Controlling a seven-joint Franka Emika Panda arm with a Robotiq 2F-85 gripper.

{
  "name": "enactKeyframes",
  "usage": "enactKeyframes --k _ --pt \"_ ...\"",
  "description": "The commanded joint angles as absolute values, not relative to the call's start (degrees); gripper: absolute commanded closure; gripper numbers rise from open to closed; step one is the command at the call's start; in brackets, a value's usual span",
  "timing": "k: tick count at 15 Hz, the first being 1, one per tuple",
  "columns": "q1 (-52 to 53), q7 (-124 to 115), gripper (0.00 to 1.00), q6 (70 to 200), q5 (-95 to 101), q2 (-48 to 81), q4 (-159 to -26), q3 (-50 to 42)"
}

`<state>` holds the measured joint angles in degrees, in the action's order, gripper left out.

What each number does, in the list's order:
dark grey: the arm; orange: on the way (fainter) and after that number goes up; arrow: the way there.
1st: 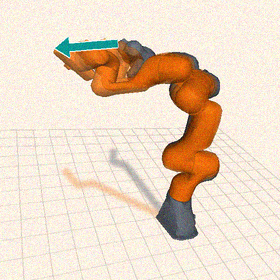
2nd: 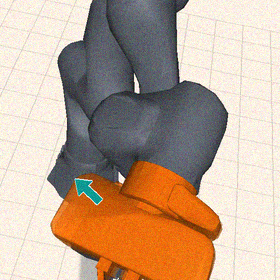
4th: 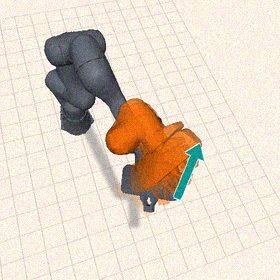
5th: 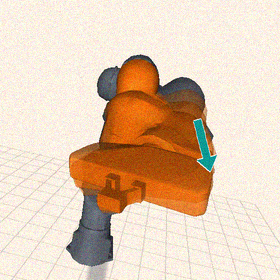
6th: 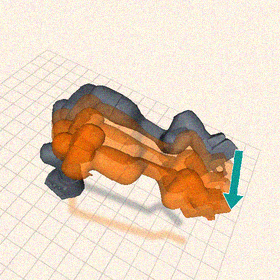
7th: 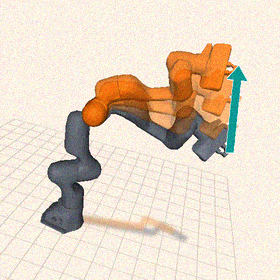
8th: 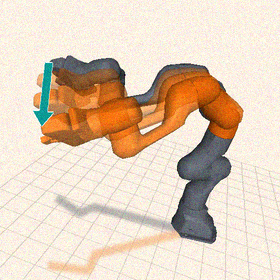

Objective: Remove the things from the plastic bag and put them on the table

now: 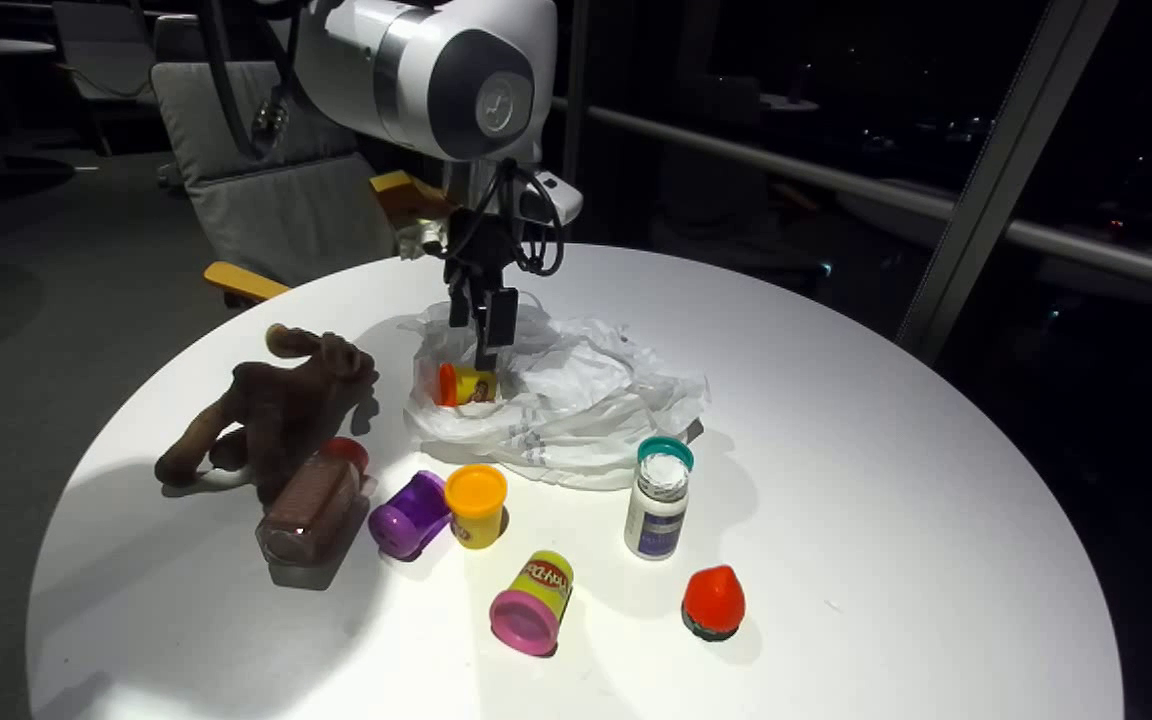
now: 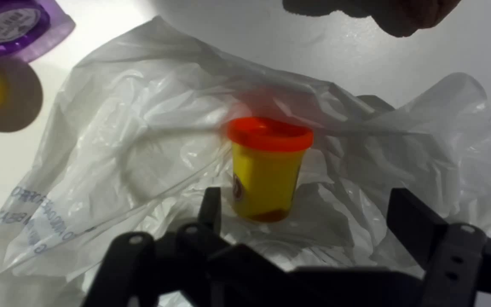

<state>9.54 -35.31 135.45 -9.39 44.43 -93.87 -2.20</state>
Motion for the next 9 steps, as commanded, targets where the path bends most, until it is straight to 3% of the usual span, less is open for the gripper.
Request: enactKeyframes --k 1,6,8,9 --pt "9.6 -34.37 0.0 135.74 -8.71 43.97 -95.25 -2.74" --pt "9.64 -33.53 0.0 135.68 -9.08 43.77 -96.73 -2.33" --pt "9.68 -33.61 0.27 135.53 -9.1 44.06 -96.8 -2.43" --pt "9.67 -33.65 0.34 135.51 -9.13 44.12 -96.9 -2.44"
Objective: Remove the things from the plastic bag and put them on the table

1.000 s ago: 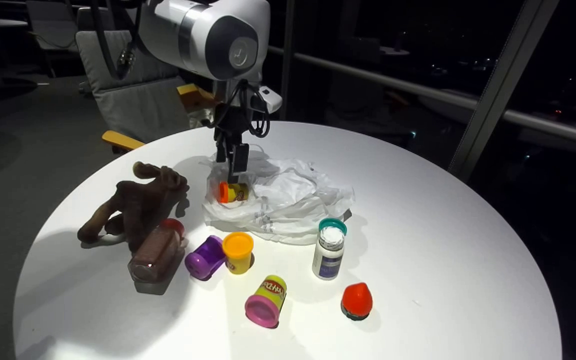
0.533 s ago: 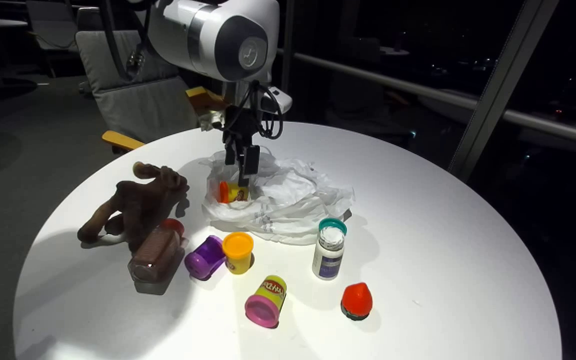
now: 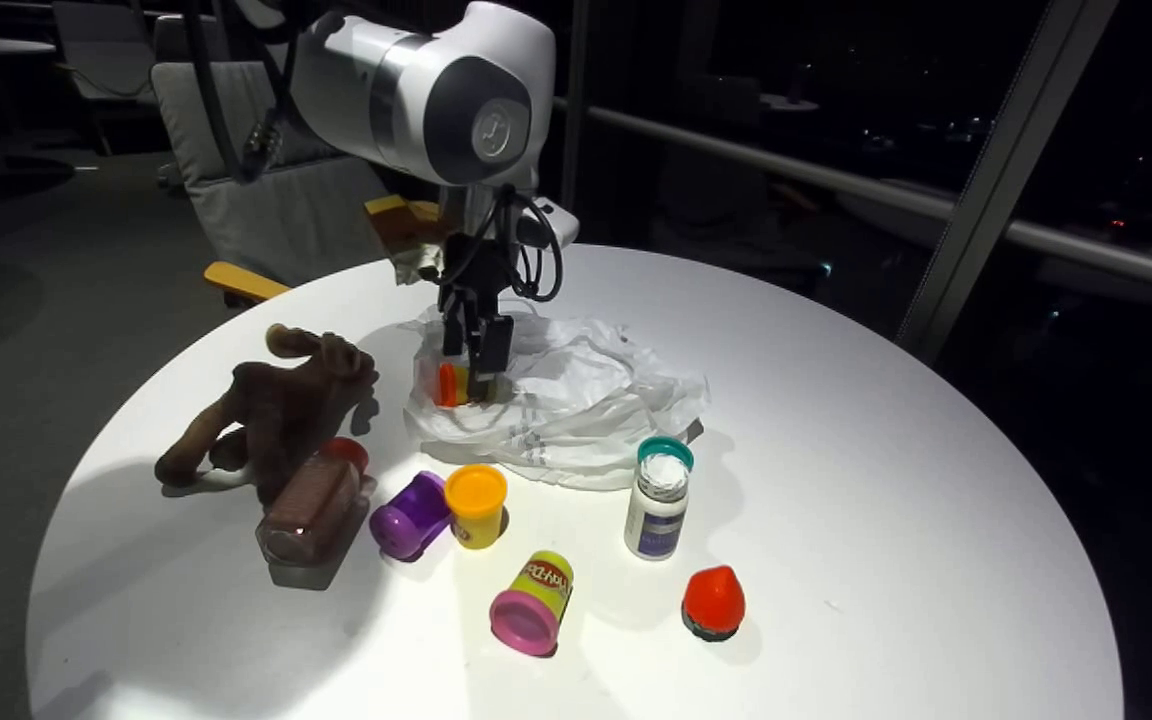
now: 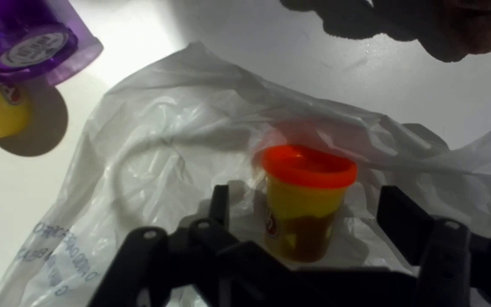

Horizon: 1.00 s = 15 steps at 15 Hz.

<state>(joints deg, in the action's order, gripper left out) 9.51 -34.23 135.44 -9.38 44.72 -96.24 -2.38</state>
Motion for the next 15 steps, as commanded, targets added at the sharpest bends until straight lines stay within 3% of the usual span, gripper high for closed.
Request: enactKeyframes --k 1,6,15 --pt "9.75 -33.73 0.44 135.43 -9.03 44.35 -96.8 -2.52" --pt "10.07 -33.97 0.78 135.04 -8.83 45.0 -96.26 -2.57" --pt "7.91 -29.95 0.79 138.23 -9.11 31.41 -102.52 -3.18"
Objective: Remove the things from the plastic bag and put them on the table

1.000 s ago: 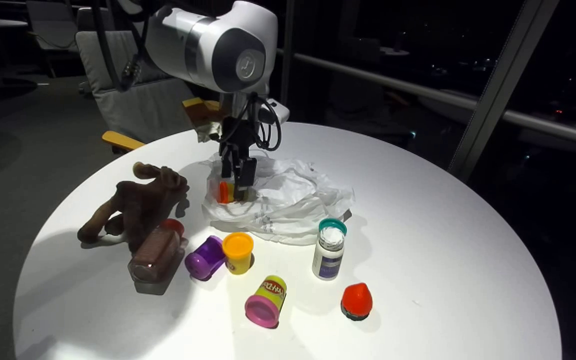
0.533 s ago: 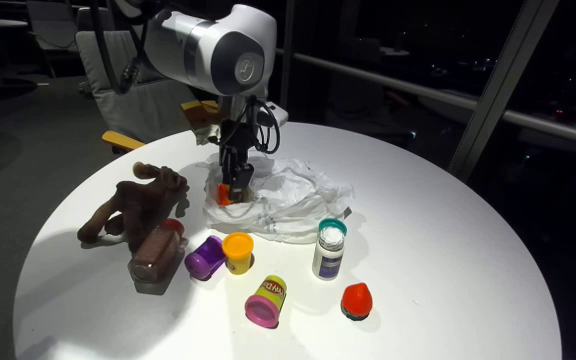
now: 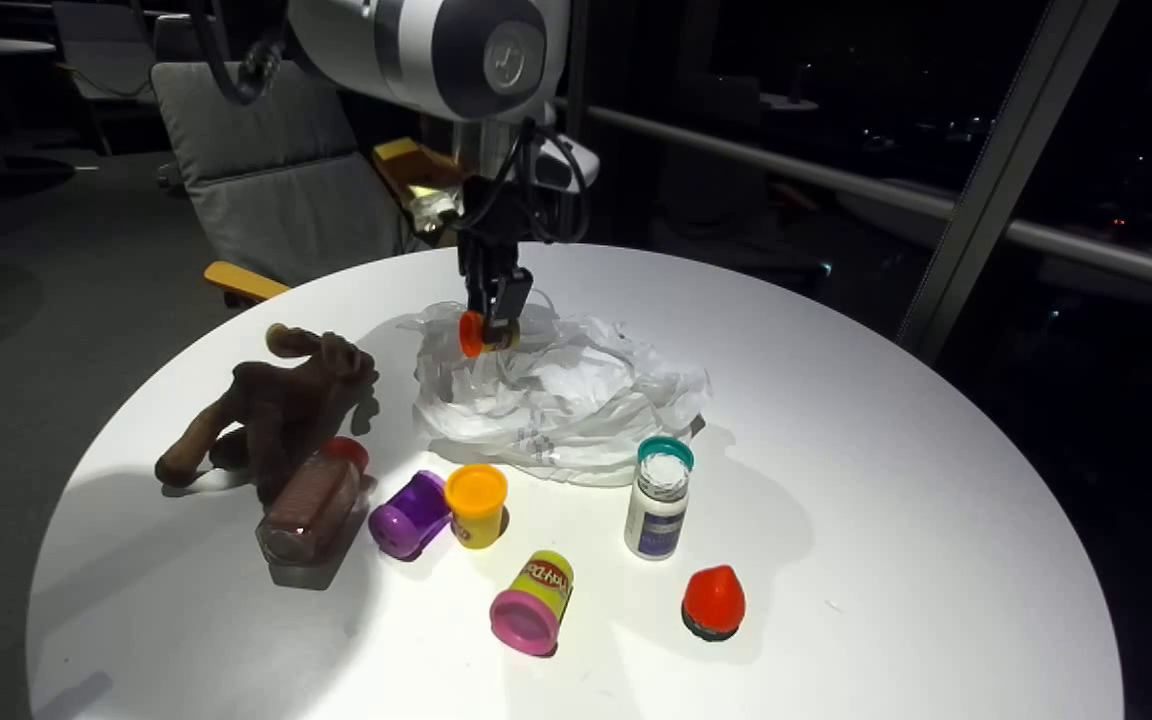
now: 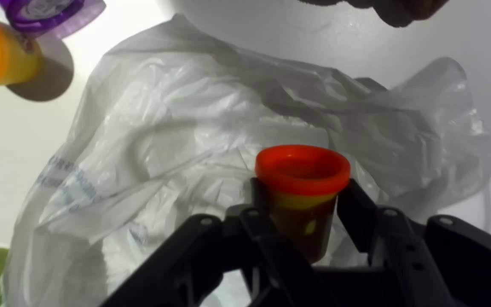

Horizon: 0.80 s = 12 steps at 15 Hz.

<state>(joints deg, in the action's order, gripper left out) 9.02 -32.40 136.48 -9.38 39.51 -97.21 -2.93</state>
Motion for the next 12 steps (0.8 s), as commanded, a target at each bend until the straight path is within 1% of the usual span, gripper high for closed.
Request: enactKeyframes --k 1,5,9,12 --pt "7.62 -29.52 0.79 138.26 -8.62 29.54 -103.26 -3.72" --pt "5.31 -28.01 0.79 136.61 -6.64 27.05 -103.9 -6.22" --pt "3.41 -30.28 0.79 138.38 -1.42 31.81 -103.68 -10.68" --pt "1.4 -31.71 0.79 141.18 -1.44 35.02 -103.17 -13.06"
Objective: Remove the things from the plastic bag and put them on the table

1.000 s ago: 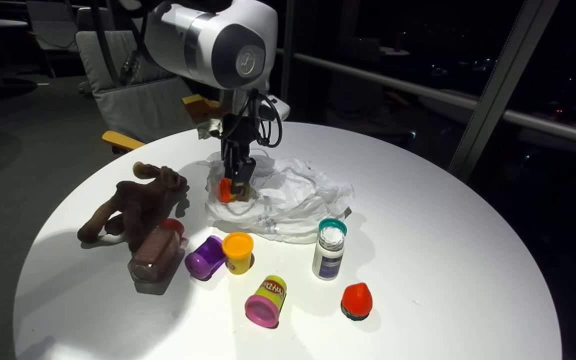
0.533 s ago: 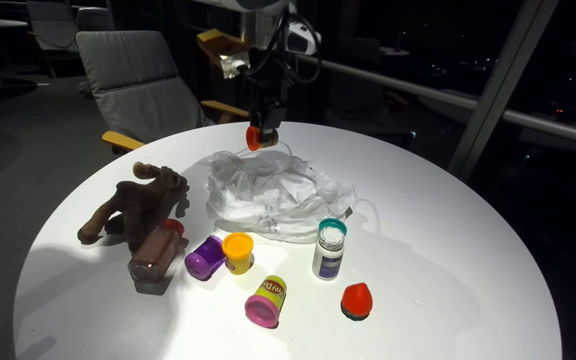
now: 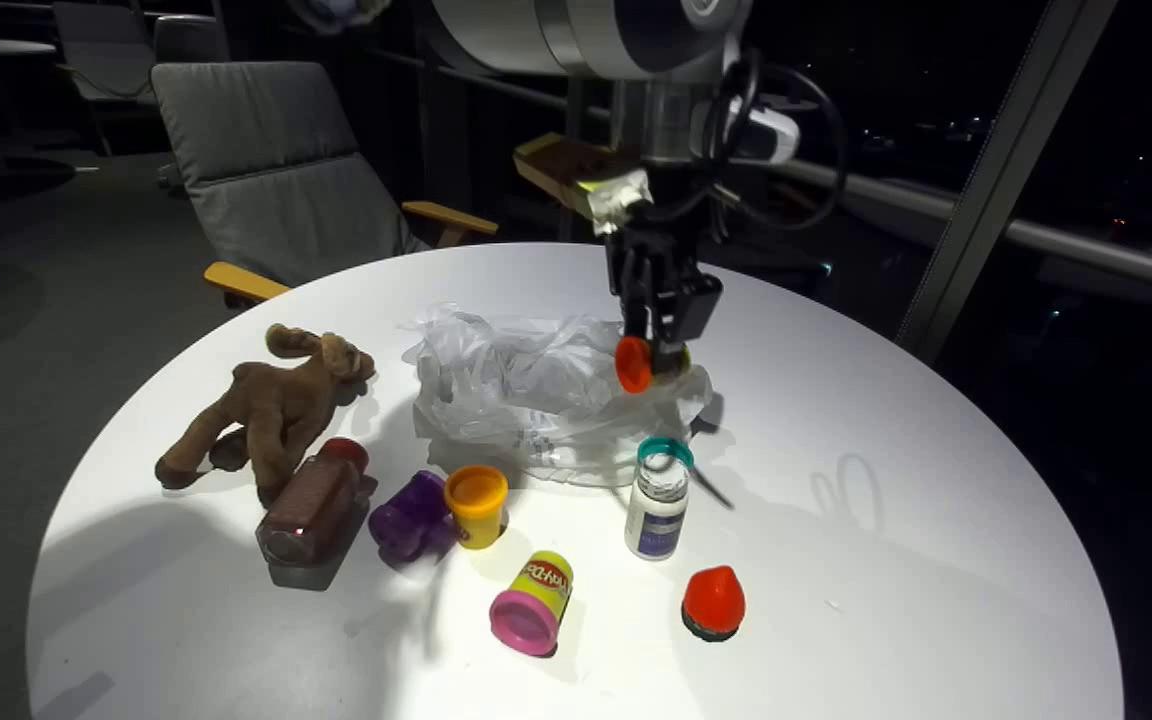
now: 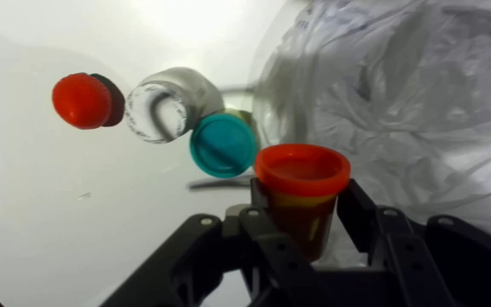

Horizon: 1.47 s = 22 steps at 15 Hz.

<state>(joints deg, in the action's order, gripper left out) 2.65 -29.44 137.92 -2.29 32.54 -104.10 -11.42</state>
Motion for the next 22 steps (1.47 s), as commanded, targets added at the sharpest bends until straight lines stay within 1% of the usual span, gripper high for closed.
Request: enactKeyframes --k 1,6,10,15,16,17,18,20,21,22 --pt "0.91 -32.23 0.79 142.95 -1.72 36.22 -102.85 -13.92" --pt "-0.55 -35.63 0.79 147.27 -2.41 38.94 -101.72 -17.04" --pt "-1.02 -37.21 0.79 146.8 -1.7 40.92 -101.38 -18.61" --pt "-0.45 -35.99 0.79 146.17 -1.29 42.26 -102.59 -18.49" --pt "-0.39 -35.6 0.29 145.91 -1.27 42.23 -102.72 -18.37" --pt "-0.07 -35.5 0.28 145.93 -0.97 41.71 -103.16 -18.61" --pt "0.2 -35.5 0.22 145.85 -0.73 41.17 -103.51 -18.86" --pt "0.19 -33.76 0.06 144.25 -0.08 38.28 -104.72 -18.79" --pt "0.08 -32.49 0.01 143.42 0.33 36.57 -105.36 -18.54" --pt "-0.12 -30.8 0.0 141.54 0.54 34.14 -106.16 -17.91"
